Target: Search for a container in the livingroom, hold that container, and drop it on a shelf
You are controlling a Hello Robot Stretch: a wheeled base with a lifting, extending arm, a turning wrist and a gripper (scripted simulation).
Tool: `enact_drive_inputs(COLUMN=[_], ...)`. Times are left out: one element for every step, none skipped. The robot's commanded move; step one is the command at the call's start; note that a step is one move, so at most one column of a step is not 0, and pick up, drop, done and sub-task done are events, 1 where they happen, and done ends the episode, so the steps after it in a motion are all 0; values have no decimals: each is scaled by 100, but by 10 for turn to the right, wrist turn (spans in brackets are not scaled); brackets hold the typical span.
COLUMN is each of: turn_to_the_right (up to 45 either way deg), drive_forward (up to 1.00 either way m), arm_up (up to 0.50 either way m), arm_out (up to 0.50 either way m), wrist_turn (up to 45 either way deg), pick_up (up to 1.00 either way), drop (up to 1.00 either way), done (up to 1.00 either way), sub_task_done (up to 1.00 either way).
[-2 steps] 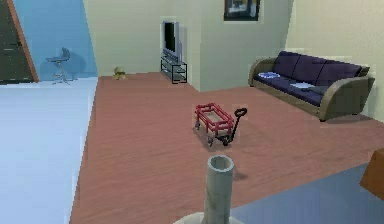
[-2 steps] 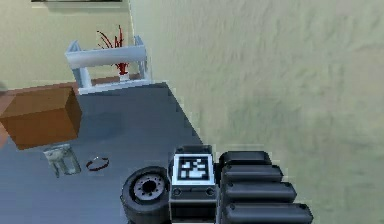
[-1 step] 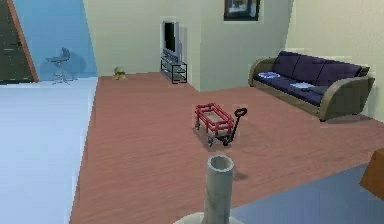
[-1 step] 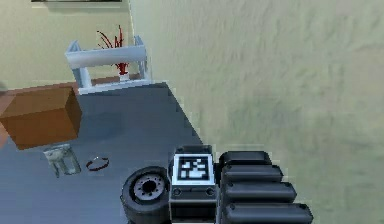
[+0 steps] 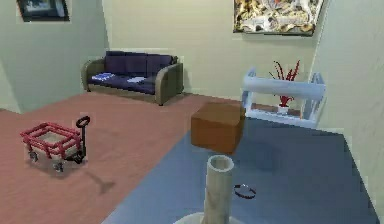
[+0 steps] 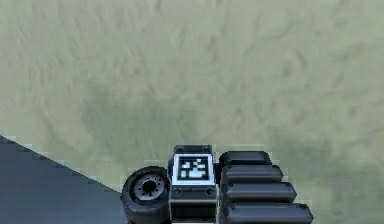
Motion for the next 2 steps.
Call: enact_drive_inputs(turn_to_the_right=[-450,-450], drive_forward=[0,0], arm_up=[0,0], arm_out=[0,0], wrist_turn=[0,0], pick_up=[0,0], drop=[0,0], done=[0,0], sub_task_done=[0,0])
